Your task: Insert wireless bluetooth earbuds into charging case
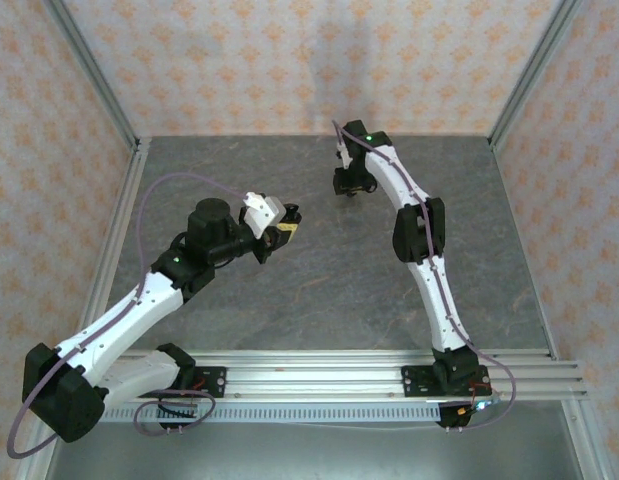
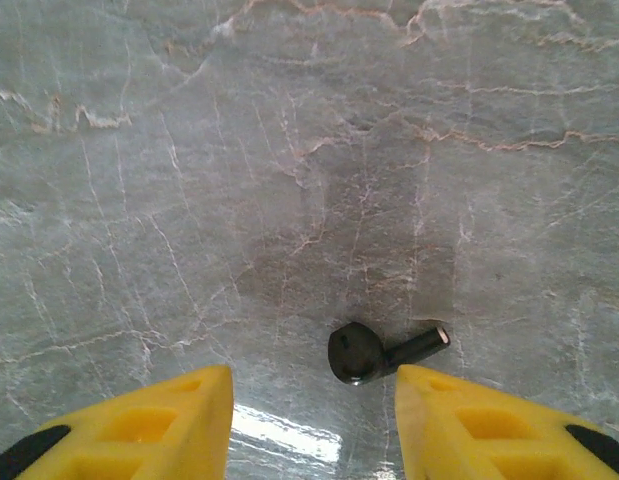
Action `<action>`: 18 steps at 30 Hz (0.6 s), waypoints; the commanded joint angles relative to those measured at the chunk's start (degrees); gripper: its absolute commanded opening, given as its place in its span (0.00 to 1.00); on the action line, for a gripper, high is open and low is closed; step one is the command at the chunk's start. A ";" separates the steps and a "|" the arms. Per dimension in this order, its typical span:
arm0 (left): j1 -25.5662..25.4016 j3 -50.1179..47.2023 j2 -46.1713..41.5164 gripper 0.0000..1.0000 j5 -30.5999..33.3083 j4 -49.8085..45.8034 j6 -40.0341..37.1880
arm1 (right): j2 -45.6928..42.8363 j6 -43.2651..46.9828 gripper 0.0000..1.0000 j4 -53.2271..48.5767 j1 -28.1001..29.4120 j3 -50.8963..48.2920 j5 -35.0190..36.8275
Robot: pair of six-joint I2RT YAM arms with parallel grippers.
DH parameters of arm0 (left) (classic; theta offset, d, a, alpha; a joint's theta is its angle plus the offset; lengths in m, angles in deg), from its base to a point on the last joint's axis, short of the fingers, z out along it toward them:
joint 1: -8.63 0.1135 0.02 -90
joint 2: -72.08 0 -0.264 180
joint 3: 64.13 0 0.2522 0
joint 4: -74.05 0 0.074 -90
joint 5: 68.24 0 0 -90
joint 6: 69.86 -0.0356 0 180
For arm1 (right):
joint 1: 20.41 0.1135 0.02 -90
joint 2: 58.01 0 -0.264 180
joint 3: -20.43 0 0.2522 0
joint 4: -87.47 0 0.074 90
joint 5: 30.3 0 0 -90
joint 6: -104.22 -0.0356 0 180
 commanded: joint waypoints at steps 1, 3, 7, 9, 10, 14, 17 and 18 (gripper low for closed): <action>0.17 1.79 -0.48 0.00 1.38 -0.12 -0.51 | 1.47 4.62 0.45 -1.25 -0.35 -0.99 1.92; 0.17 1.53 -0.89 0.00 1.60 -0.45 -0.30 | 1.60 5.63 0.45 -1.75 -0.30 -1.22 2.54; 0.17 0.68 -2.06 0.00 2.33 -0.37 -0.02 | 1.49 7.17 0.43 -1.69 0.09 -2.08 4.00; 0.21 0.39 -2.43 0.00 2.73 -0.25 -0.02 | 1.46 7.31 0.40 -1.64 0.29 -2.14 3.98; 0.17 0.28 -2.62 0.00 2.84 -0.25 0.06 | 1.47 7.24 0.38 -1.58 0.43 -2.24 3.68; 0.17 0.26 -3.19 0.00 3.22 -0.79 0.03 | 0.81 6.20 0.26 -3.07 1.68 -2.31 2.76; 0.22 -0.14 -3.72 0.00 3.79 -0.89 -0.11 | -1.38 3.93 0.20 -3.45 2.41 -3.90 -0.22; 0.17 -0.26 -3.84 0.00 3.99 -0.78 -0.18 | -2.11 3.15 0.19 -3.18 2.63 -4.44 -1.18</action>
